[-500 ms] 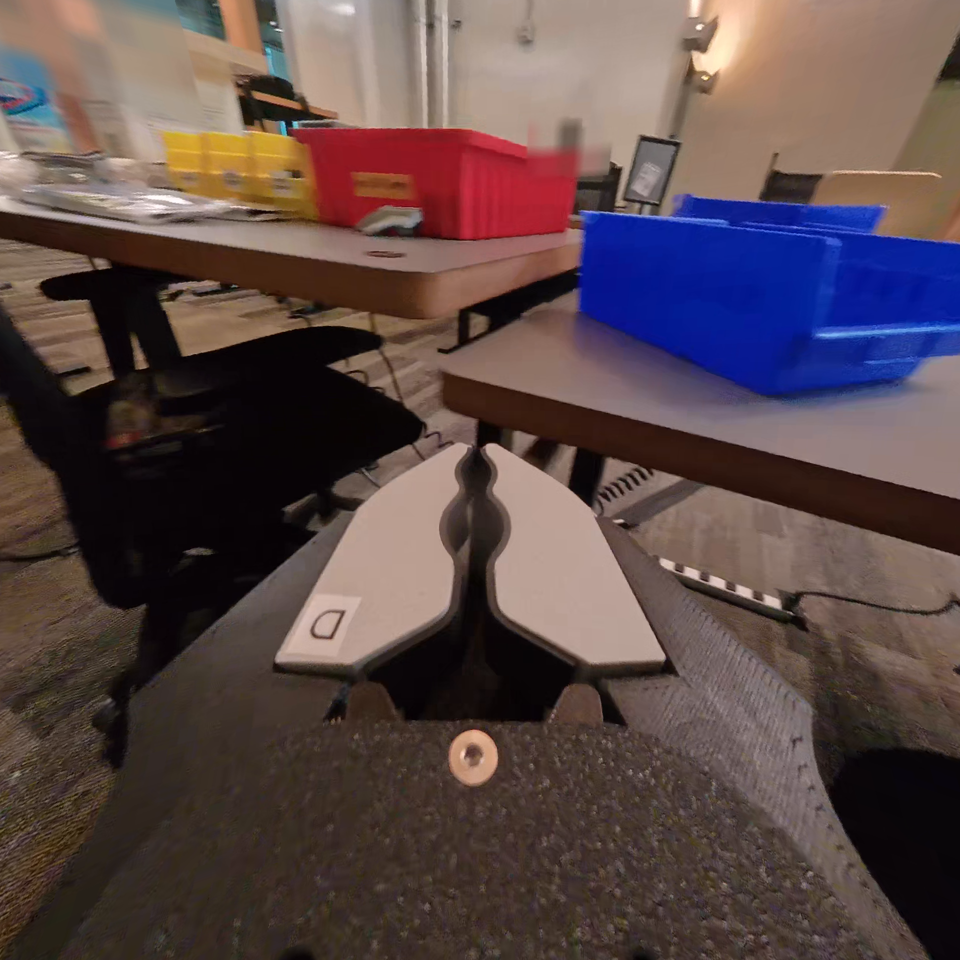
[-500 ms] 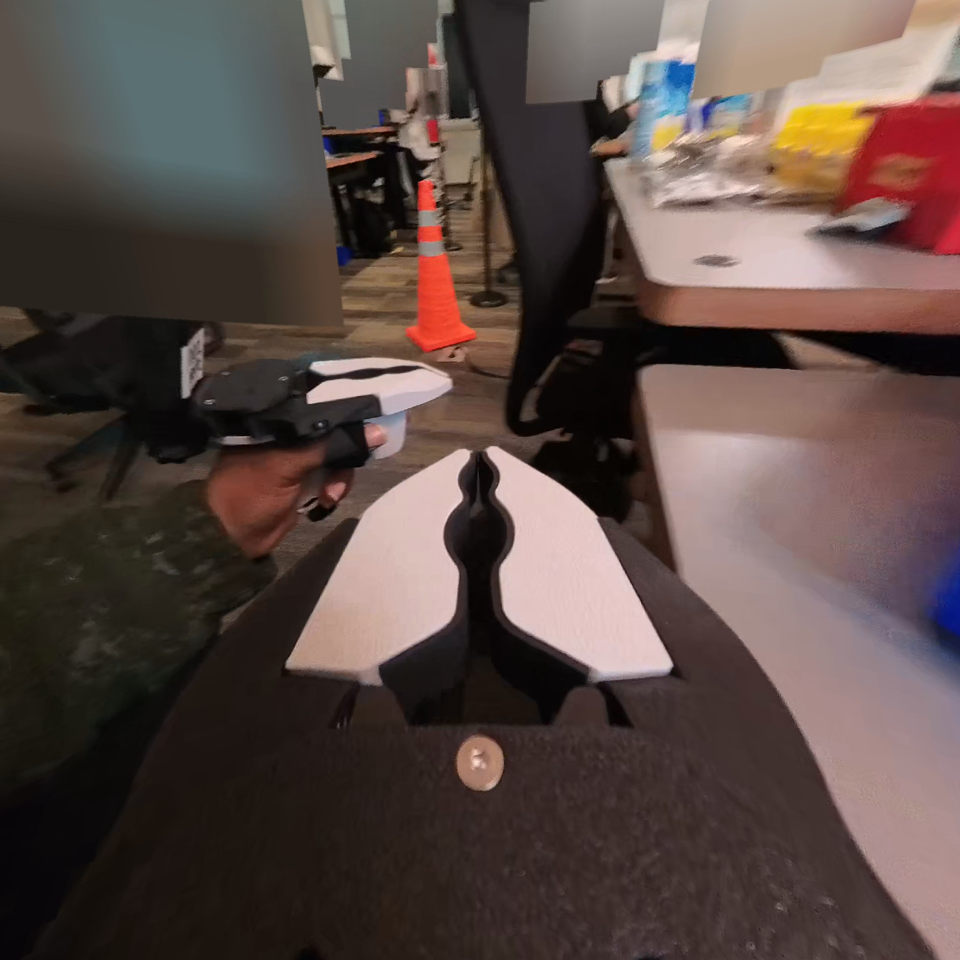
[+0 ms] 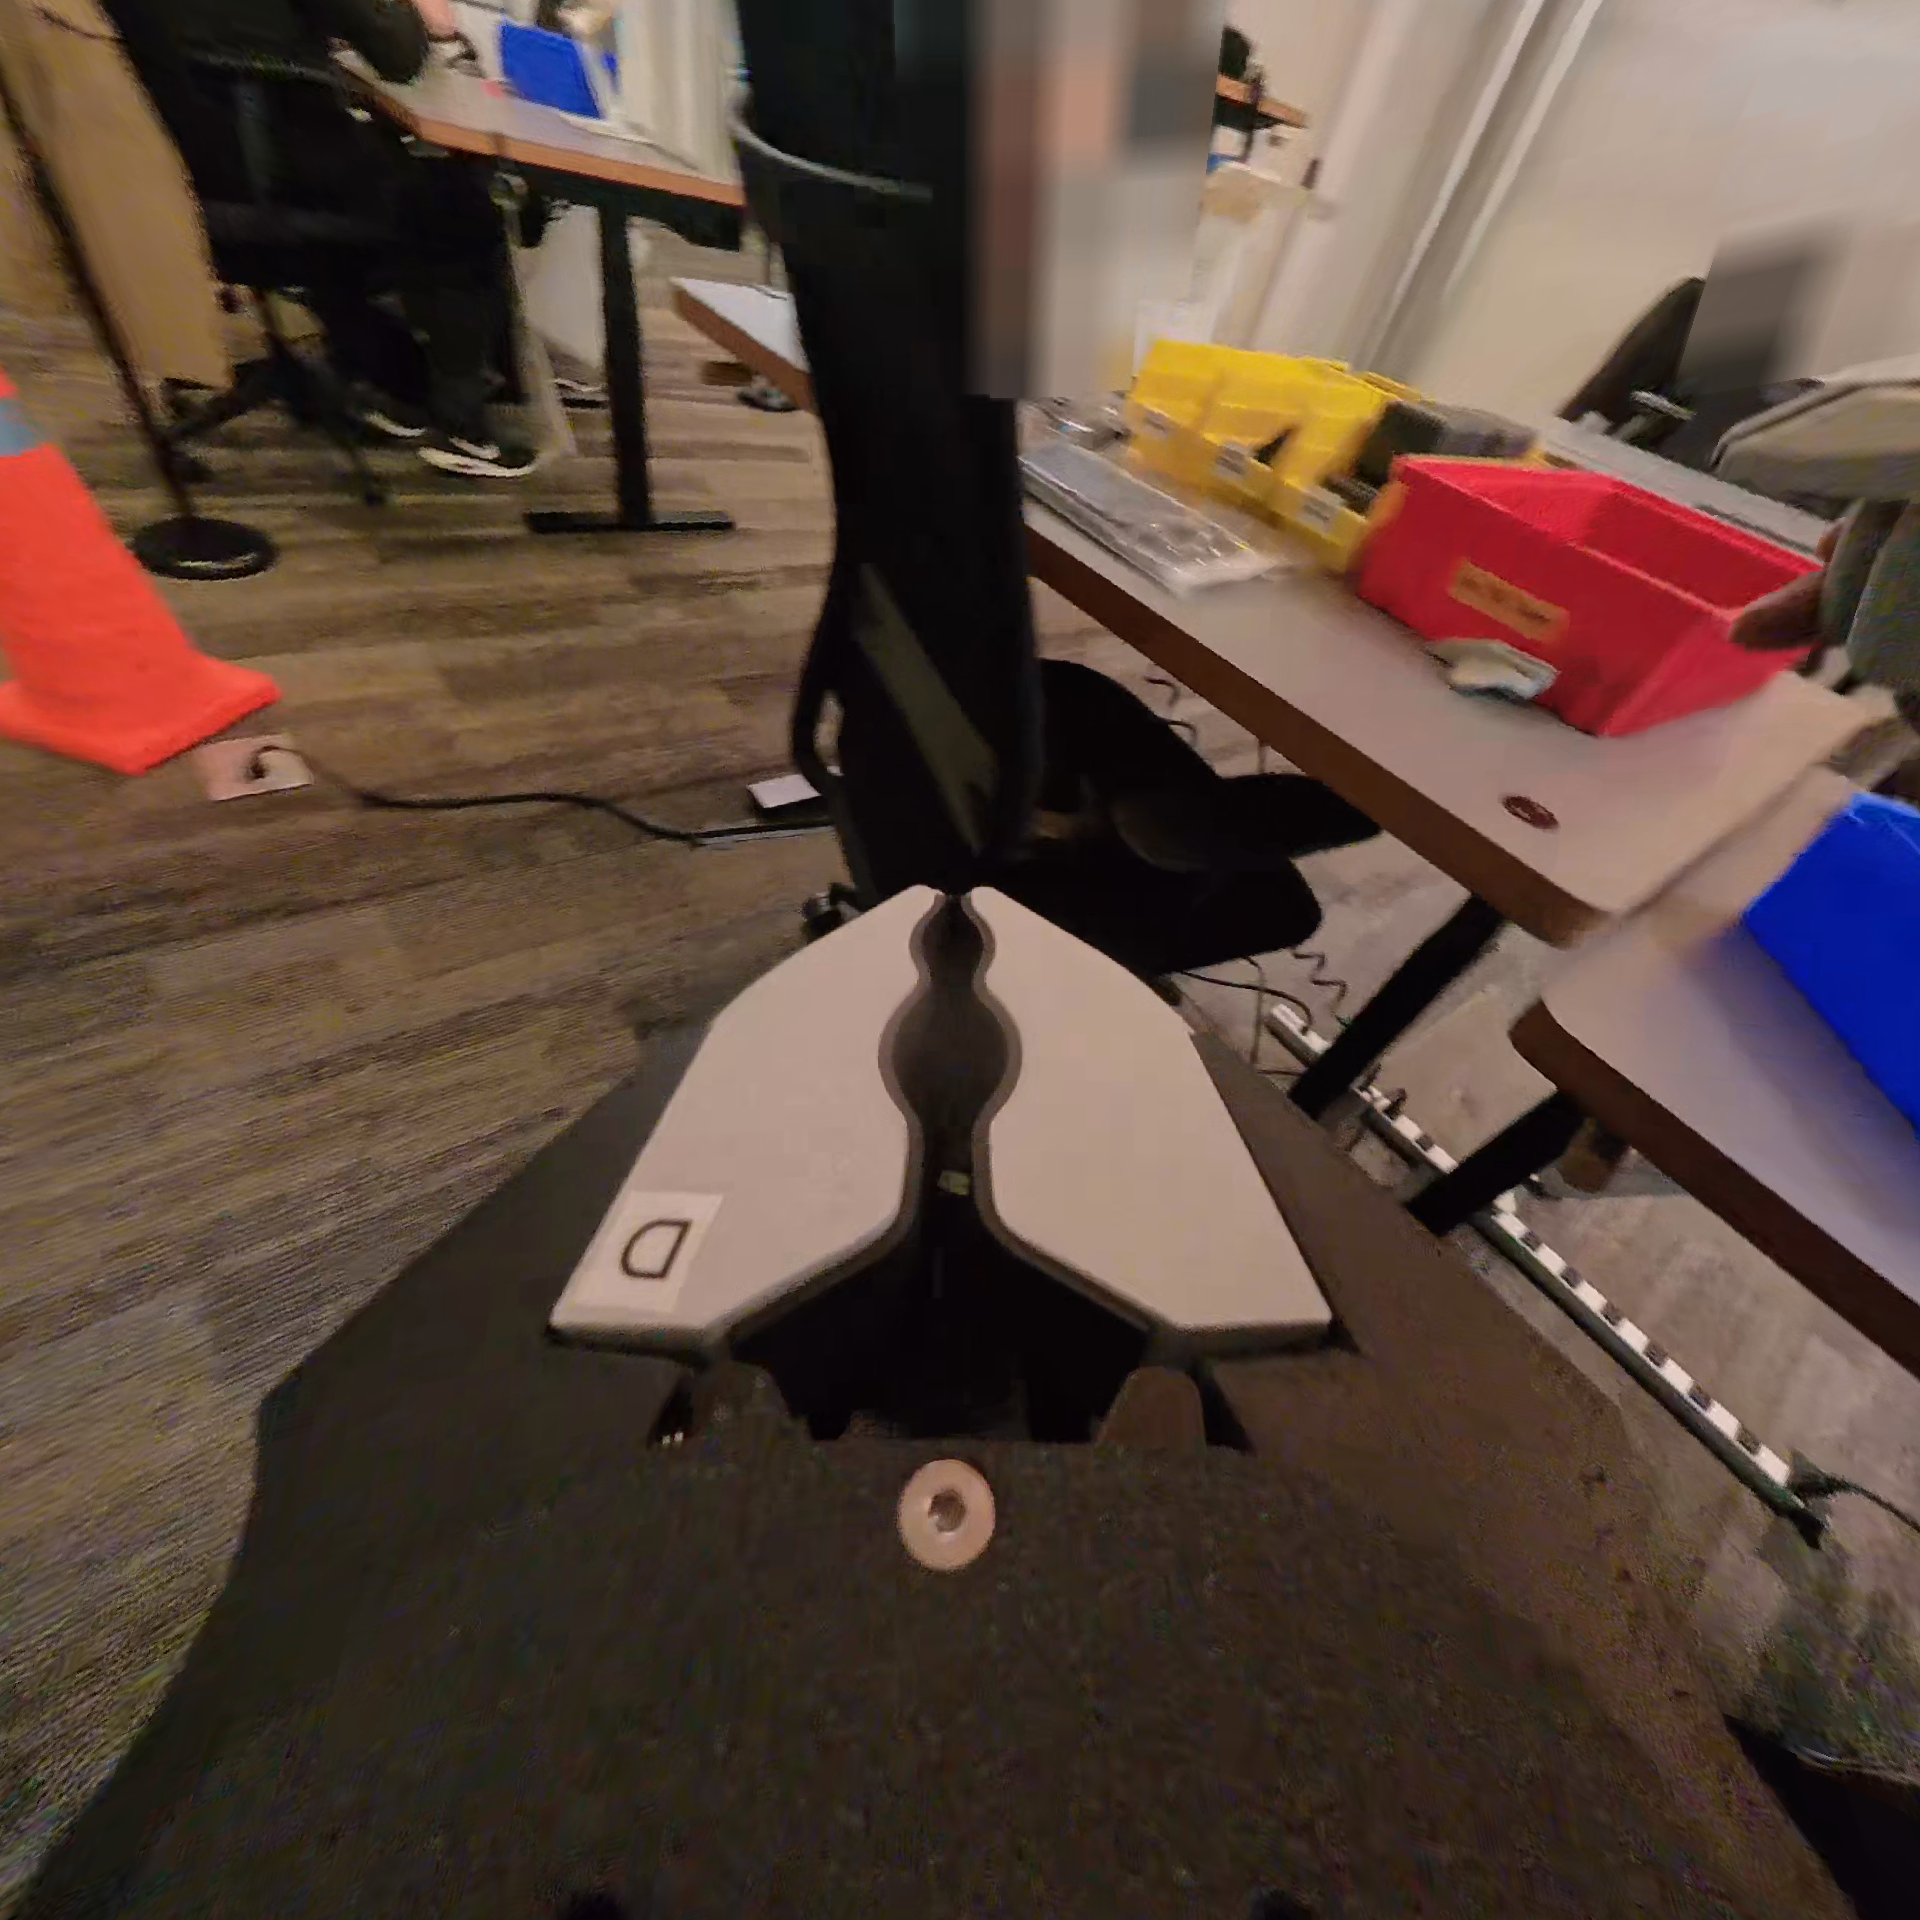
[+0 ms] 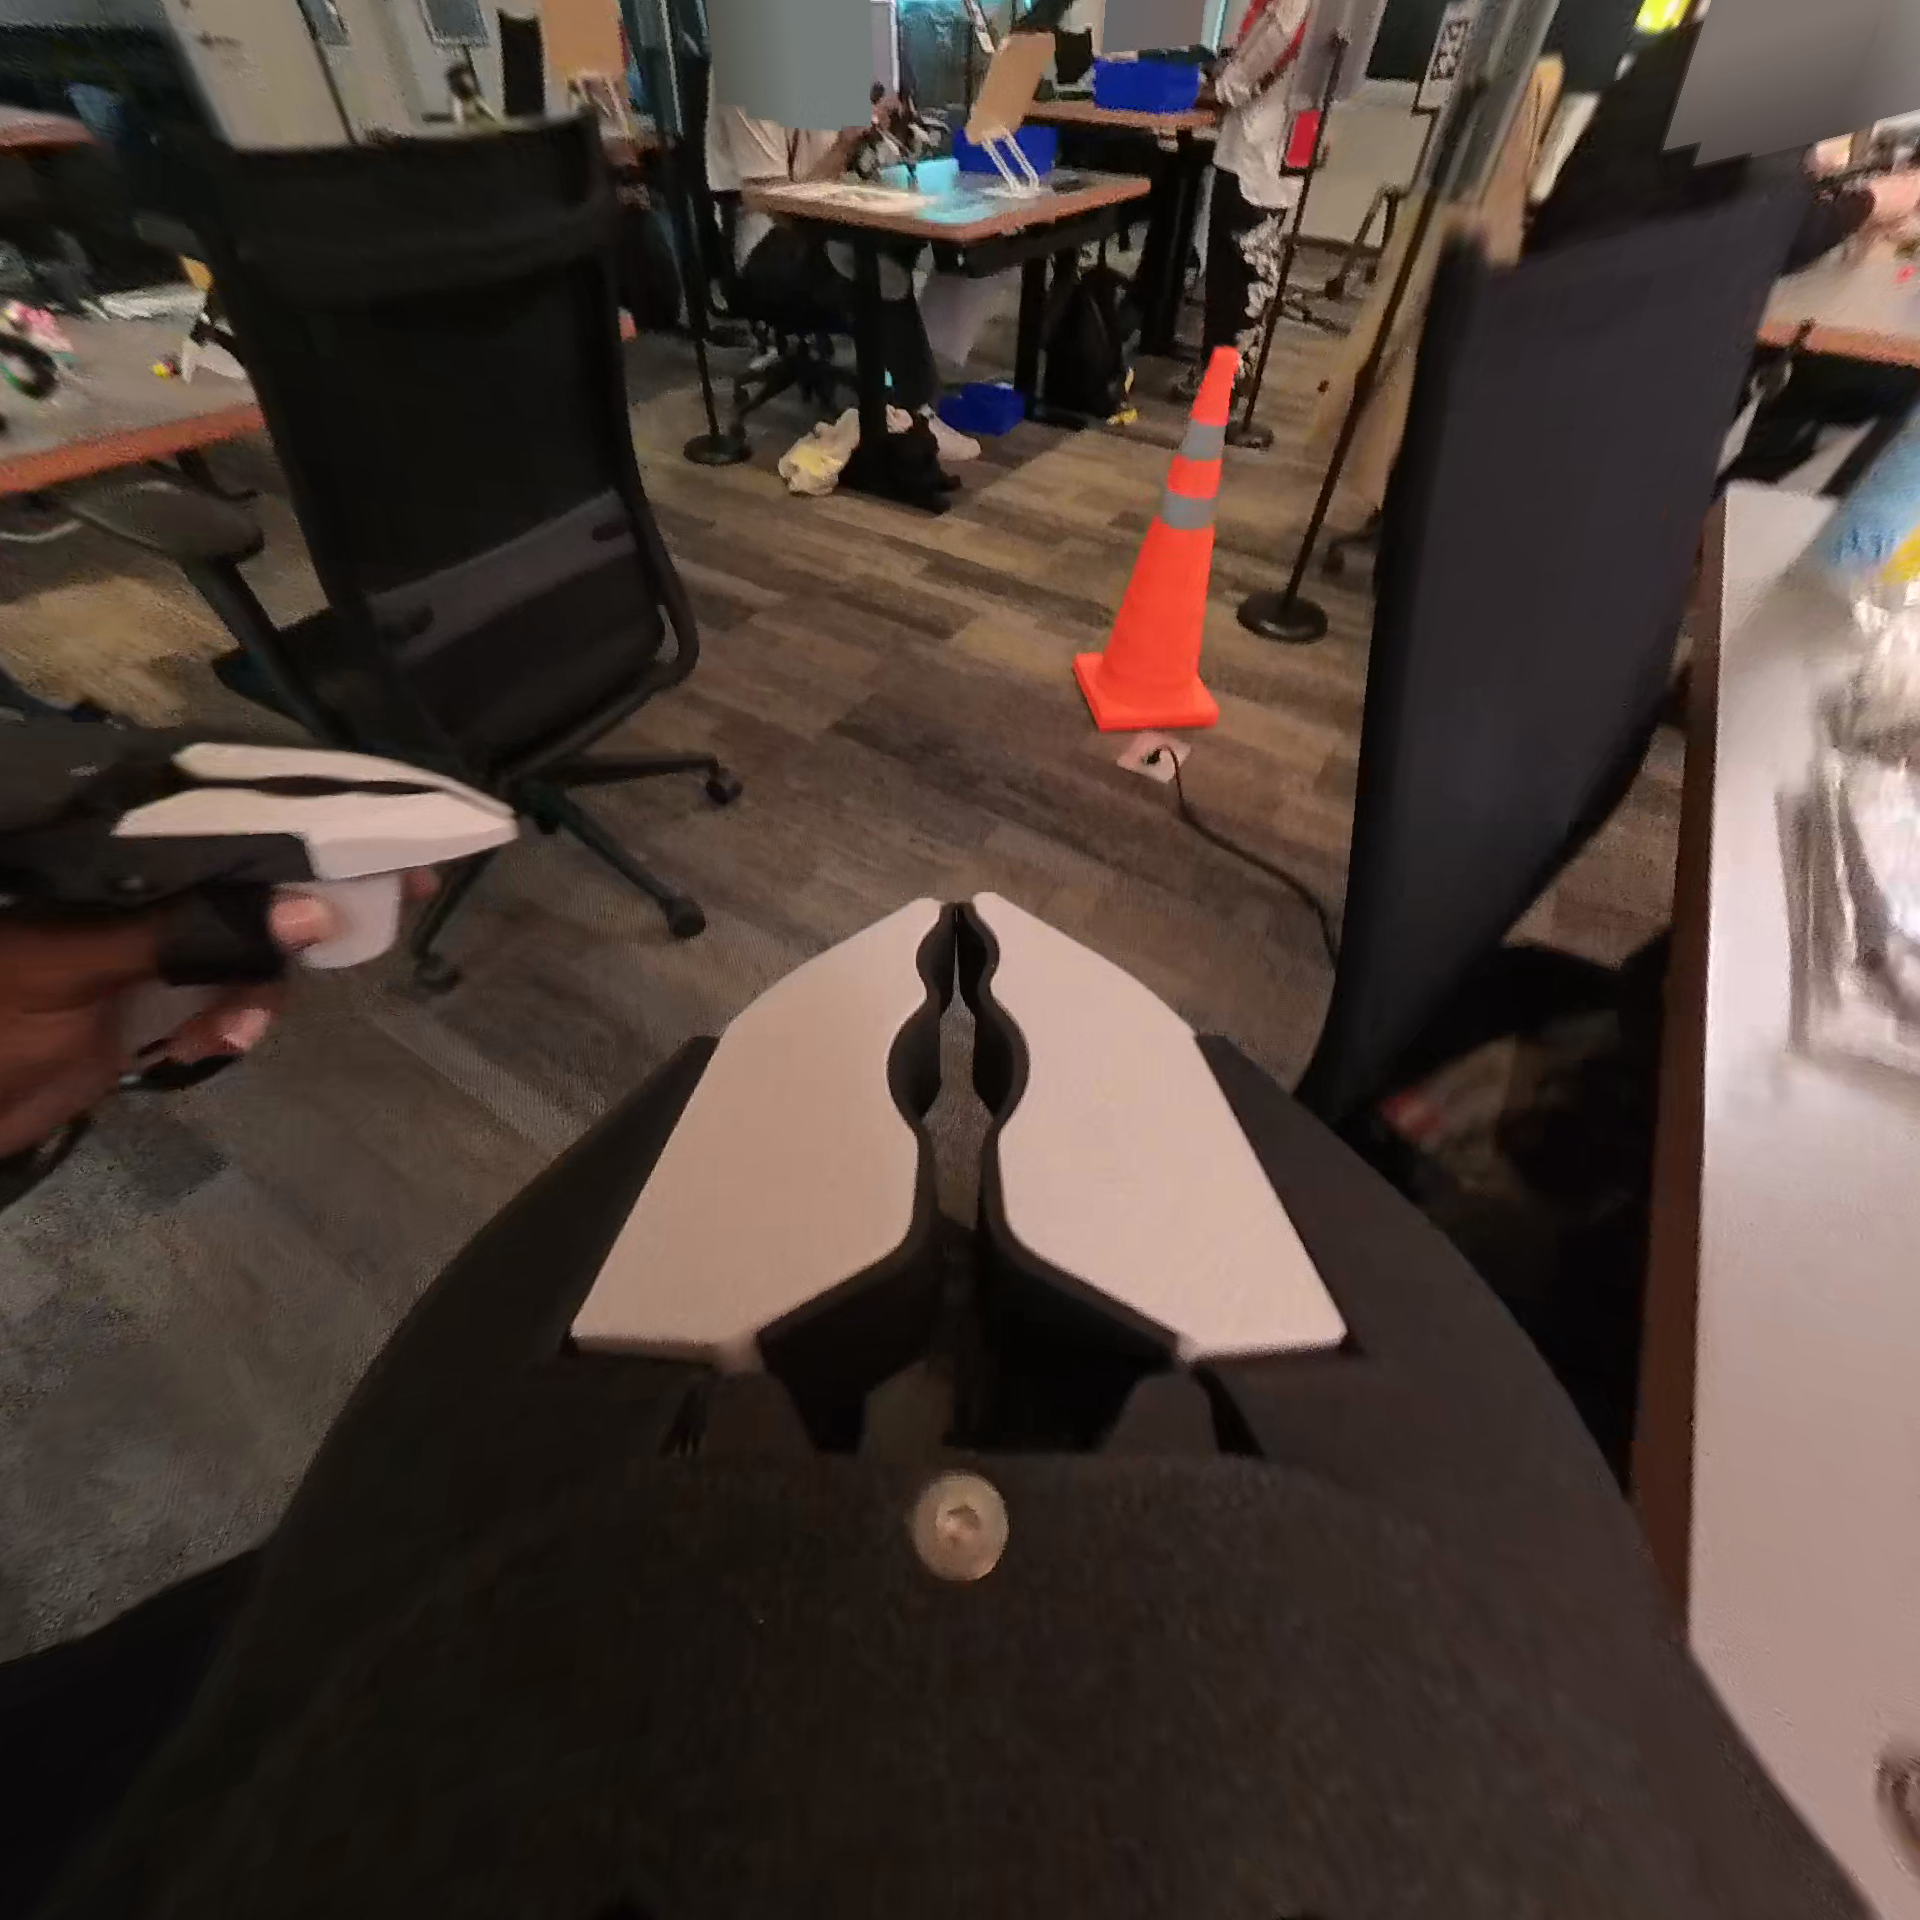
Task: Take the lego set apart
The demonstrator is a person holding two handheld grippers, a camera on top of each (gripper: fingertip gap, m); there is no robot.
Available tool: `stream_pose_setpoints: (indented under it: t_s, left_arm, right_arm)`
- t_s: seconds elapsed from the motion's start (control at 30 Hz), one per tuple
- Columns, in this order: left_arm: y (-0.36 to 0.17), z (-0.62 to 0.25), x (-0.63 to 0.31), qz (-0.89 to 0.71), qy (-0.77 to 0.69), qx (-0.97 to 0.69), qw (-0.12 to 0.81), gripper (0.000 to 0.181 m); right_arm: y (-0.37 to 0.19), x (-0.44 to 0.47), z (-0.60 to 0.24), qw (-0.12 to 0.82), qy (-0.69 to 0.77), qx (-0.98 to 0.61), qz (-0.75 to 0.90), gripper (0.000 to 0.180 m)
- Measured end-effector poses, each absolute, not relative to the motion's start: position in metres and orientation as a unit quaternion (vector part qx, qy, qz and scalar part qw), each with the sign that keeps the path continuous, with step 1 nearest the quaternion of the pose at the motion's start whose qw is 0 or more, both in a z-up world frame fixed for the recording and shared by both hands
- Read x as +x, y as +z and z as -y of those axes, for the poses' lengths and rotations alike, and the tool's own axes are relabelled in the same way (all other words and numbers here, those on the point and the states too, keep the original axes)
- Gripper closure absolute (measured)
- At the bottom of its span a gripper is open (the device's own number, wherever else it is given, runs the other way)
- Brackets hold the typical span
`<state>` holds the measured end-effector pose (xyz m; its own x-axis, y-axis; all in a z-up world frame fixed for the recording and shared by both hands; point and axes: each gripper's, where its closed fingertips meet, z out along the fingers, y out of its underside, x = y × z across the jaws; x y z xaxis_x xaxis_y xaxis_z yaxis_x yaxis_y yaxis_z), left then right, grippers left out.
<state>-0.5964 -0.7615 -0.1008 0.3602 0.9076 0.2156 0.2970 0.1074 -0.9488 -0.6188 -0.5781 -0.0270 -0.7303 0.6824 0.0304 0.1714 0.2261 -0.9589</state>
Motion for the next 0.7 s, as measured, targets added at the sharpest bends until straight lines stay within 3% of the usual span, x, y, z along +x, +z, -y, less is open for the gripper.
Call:
stream_pose_setpoints:
  t_s: [0.27,0.4,0.53,0.7]
  left_arm:
    - [0.064,0.894,-0.726,0.466,0.251,-0.612,0.587,0.181]
    - [0.142,0.932,-0.808,0.43,0.254,-0.613,0.612,0.18]
    - [0.164,0.967,-0.895,0.426,0.276,-0.607,0.611,0.181]
    - [0.15,1.002,-1.01,0.431,0.28,-0.61,0.603,0.181]
  right_arm:
    - [0.11,-0.758,0.7,0.225,0.577,-0.306,0.723,0.18]
    - [0.142,-0.828,0.742,0.22,0.59,-0.343,0.697,0.18]
    - [0.151,-0.912,0.775,0.216,0.602,-0.364,0.677,0.18]
    - [0.131,-1.034,0.807,0.226,0.617,-0.381,0.651,0.18]
